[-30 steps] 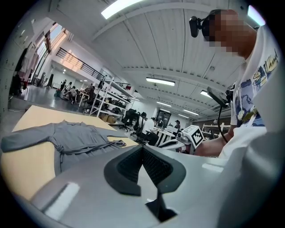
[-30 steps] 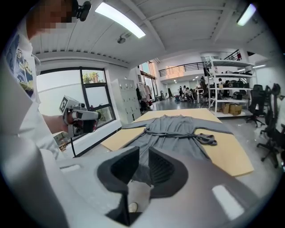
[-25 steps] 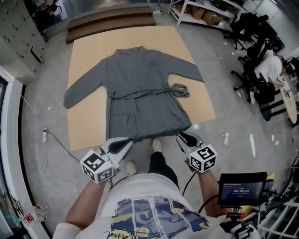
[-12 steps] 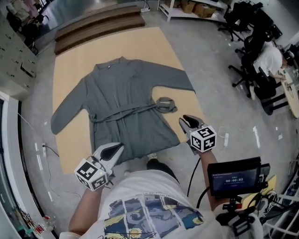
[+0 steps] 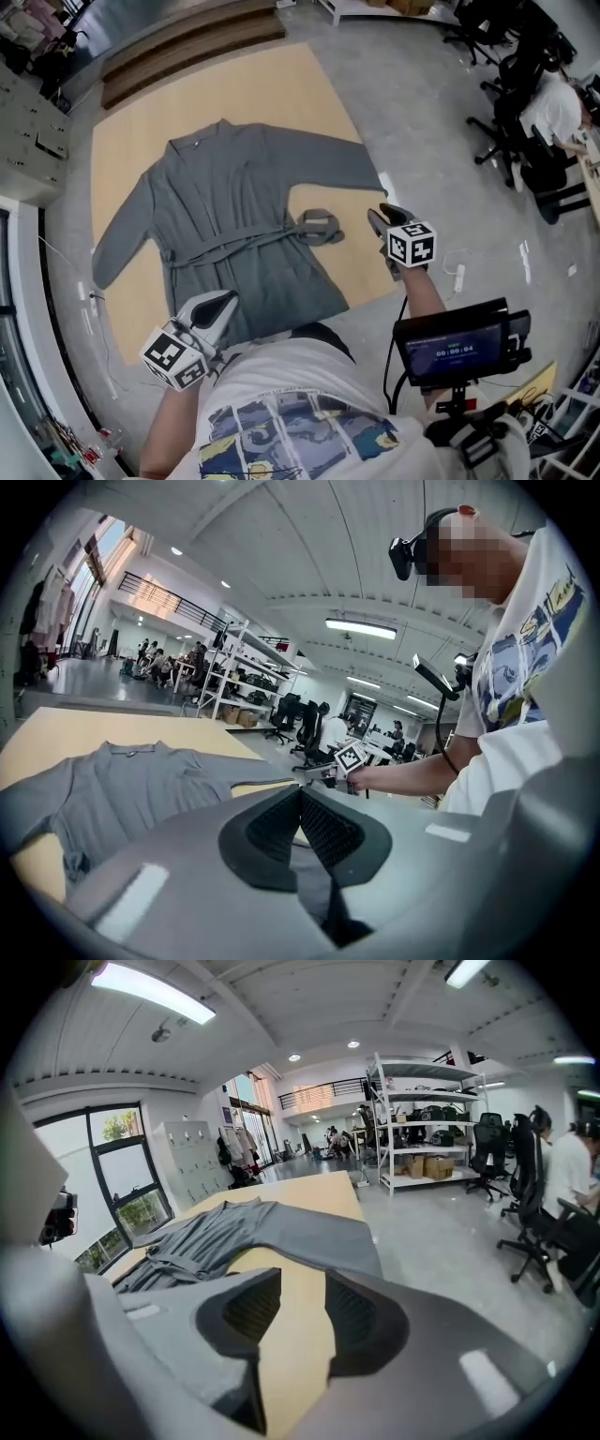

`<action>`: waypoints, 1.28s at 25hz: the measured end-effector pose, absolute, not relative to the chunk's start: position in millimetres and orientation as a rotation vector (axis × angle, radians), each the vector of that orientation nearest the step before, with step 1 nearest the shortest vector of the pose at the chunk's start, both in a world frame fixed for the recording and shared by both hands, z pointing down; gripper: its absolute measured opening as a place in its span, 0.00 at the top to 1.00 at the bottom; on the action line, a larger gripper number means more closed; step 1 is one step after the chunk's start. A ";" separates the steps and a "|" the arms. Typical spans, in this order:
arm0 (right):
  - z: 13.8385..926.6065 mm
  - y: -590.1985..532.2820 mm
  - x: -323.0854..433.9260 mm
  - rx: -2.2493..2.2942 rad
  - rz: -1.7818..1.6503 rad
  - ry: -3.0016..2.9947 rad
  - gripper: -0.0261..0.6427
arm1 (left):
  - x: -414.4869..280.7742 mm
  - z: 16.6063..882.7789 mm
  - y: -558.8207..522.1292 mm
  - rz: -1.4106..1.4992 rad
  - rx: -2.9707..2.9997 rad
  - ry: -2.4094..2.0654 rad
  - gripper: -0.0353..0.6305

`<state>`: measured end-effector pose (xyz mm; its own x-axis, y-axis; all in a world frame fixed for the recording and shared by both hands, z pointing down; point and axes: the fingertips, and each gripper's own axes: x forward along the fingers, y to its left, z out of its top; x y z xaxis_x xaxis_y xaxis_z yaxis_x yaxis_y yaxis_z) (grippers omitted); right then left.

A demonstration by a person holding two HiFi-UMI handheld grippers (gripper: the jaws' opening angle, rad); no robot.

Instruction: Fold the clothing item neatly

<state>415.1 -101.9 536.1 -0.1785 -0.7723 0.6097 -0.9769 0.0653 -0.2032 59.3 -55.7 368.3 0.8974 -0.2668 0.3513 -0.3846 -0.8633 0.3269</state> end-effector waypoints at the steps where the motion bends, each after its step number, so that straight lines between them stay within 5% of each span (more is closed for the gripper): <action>1: 541.4 -108.7 424.8 1.757 0.845 -2.000 0.76 | 63.8 368.6 -59.1 0.426 2.664 -0.483 0.94; 32: 649.9 -170.9 504.1 1.778 1.415 -1.998 0.66 | 90.4 390.8 -64.5 0.538 2.545 -0.554 0.94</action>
